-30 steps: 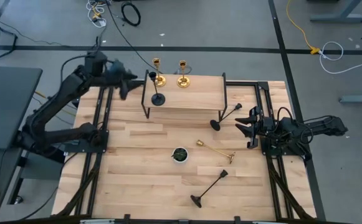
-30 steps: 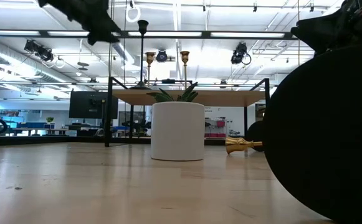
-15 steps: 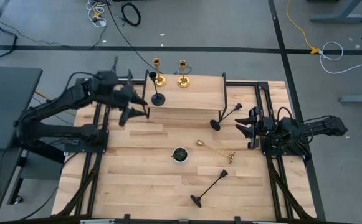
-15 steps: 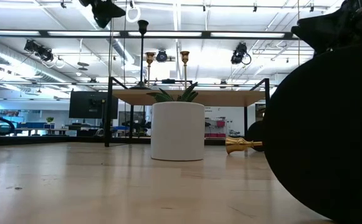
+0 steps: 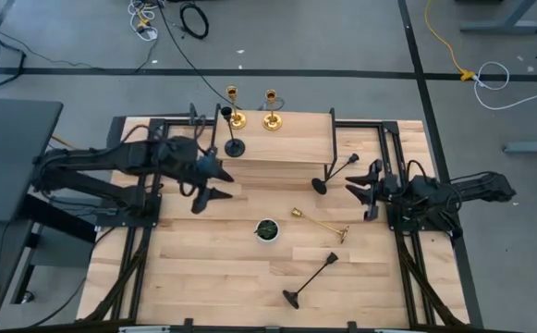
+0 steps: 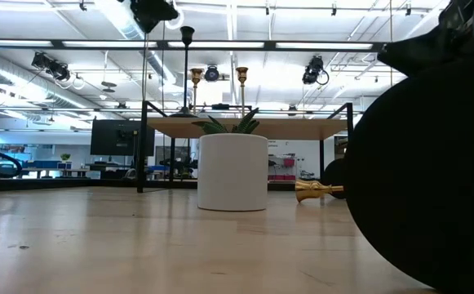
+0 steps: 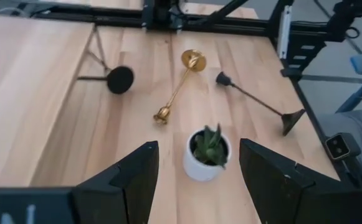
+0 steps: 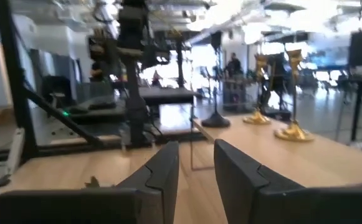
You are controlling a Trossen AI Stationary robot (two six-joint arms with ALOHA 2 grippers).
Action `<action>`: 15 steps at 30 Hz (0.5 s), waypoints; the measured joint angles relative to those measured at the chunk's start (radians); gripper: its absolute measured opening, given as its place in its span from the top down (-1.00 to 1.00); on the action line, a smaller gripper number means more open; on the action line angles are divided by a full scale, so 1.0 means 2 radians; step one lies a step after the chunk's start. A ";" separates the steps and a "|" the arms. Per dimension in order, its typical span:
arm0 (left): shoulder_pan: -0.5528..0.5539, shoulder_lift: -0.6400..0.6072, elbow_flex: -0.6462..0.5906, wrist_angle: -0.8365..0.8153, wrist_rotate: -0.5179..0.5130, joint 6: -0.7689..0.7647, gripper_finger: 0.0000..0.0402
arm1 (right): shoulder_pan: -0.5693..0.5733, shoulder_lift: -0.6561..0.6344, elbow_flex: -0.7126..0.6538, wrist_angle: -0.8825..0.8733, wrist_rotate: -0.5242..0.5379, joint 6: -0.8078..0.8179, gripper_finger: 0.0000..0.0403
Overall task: Pick & Place candle stick holders
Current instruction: Put the top black candle holder on the shelf aligned with the other black candle holder
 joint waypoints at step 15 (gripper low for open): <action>-0.022 0.030 0.000 0.025 -0.018 -0.003 -0.11 | 0.000 0.089 0.213 -0.436 0.104 0.293 0.49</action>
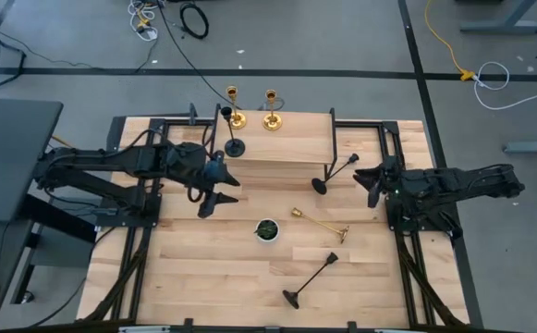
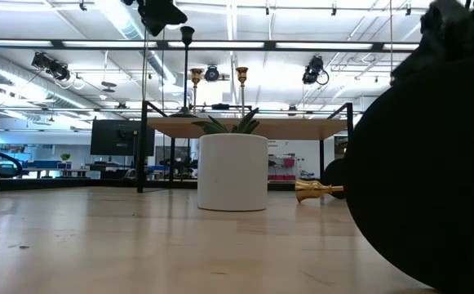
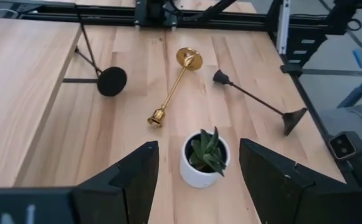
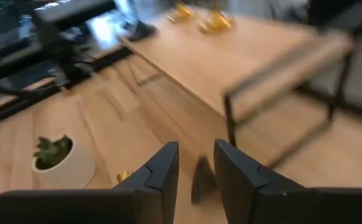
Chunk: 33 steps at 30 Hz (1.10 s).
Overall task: Pick & Place candle stick holders
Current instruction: Put the top black candle holder on the shelf aligned with the other black candle holder
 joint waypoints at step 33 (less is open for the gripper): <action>0.000 -0.001 0.000 0.007 -0.022 -0.011 -0.11 | -0.081 0.110 -0.113 0.065 -0.007 0.446 0.03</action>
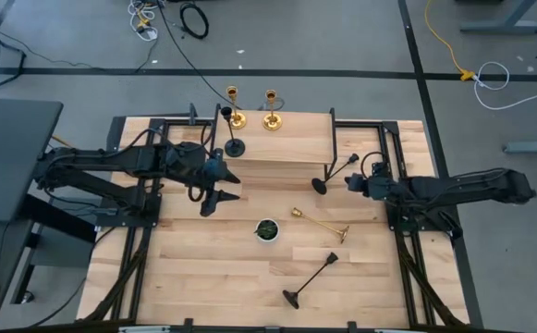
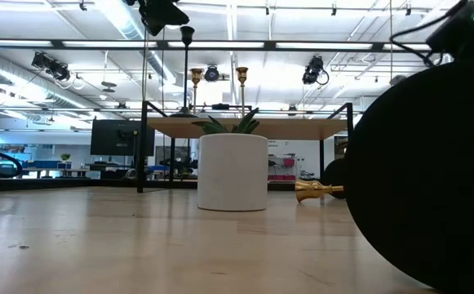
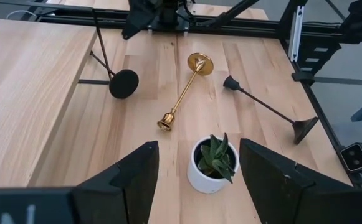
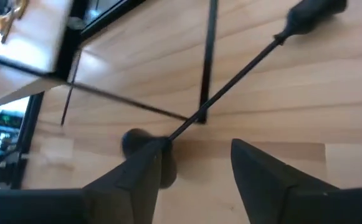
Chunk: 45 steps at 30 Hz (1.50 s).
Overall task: Pick & Place candle stick holders
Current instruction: Put the top black candle holder on the shelf aligned with the other black candle holder
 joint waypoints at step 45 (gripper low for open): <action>0.000 0.000 0.000 -0.017 0.000 0.005 -0.11 | -0.211 0.161 -0.088 0.341 -0.147 -0.078 0.15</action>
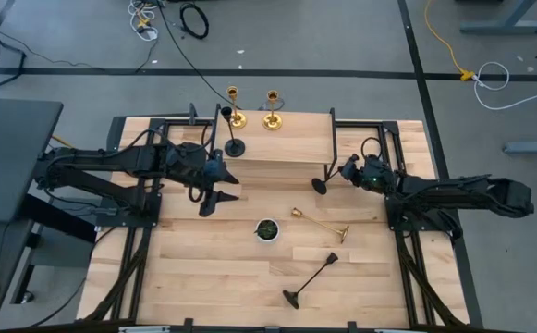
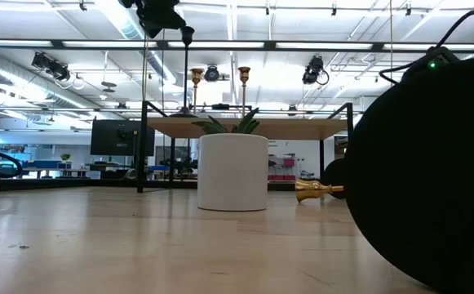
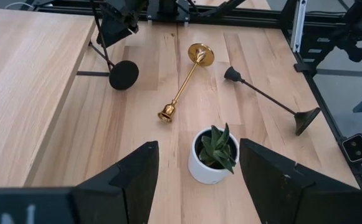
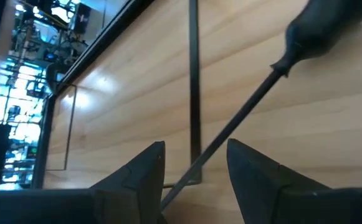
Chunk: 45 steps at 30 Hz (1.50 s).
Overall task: Pick & Place candle stick holders
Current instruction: Put the top black candle holder on the shelf aligned with the other black candle holder
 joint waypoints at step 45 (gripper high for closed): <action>0.000 0.000 0.000 -0.026 0.000 0.004 -0.11 | -0.034 0.221 0.027 0.138 -0.012 -0.036 0.83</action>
